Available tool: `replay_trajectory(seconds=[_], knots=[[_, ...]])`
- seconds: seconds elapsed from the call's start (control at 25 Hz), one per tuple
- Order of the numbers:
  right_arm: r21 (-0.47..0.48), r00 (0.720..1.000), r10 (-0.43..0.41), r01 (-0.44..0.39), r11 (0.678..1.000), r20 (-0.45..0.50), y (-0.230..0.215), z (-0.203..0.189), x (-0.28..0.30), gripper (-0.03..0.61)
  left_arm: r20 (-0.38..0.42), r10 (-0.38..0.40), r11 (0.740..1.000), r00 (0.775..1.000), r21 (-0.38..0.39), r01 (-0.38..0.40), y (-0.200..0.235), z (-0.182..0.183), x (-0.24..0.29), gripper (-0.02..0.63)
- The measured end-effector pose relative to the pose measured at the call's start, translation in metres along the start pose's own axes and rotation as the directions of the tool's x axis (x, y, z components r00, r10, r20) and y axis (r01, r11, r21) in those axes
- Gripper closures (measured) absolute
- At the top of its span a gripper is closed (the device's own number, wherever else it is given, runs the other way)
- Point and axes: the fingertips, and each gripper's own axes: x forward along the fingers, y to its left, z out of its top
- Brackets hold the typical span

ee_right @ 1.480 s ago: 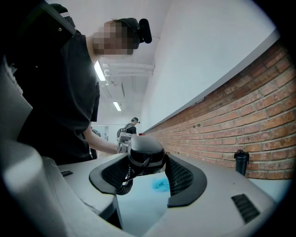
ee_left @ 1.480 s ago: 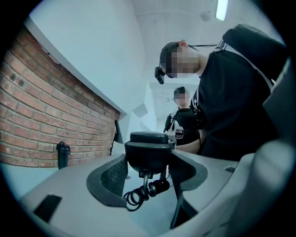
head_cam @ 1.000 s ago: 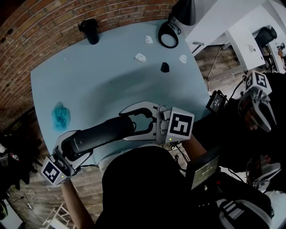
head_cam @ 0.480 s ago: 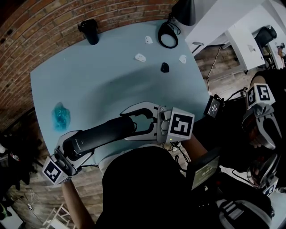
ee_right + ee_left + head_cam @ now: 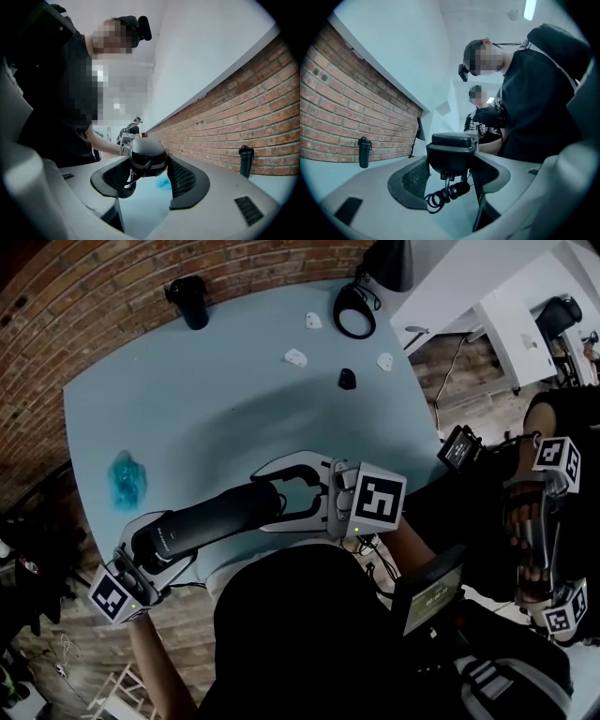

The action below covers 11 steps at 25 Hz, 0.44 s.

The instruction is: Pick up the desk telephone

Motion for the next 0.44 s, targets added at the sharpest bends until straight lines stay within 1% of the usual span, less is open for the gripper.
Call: replay_trajectory(seconds=[0.2,0.44], knots=[[-0.004,1.0,0.007,-0.007,1.0,-0.008,-0.001,-0.001,0.002,0.334,0.019,0.006,1.0,1.0,-0.012,-0.006,0.001,0.002,0.002,0.314],[0.009,1.0,0.005,-0.005,1.0,-0.02,0.0,-0.011,0.006,0.334,-0.012,0.014,1.0,1.0,-0.009,-0.014,0.002,-0.015,-0.002,0.314]])
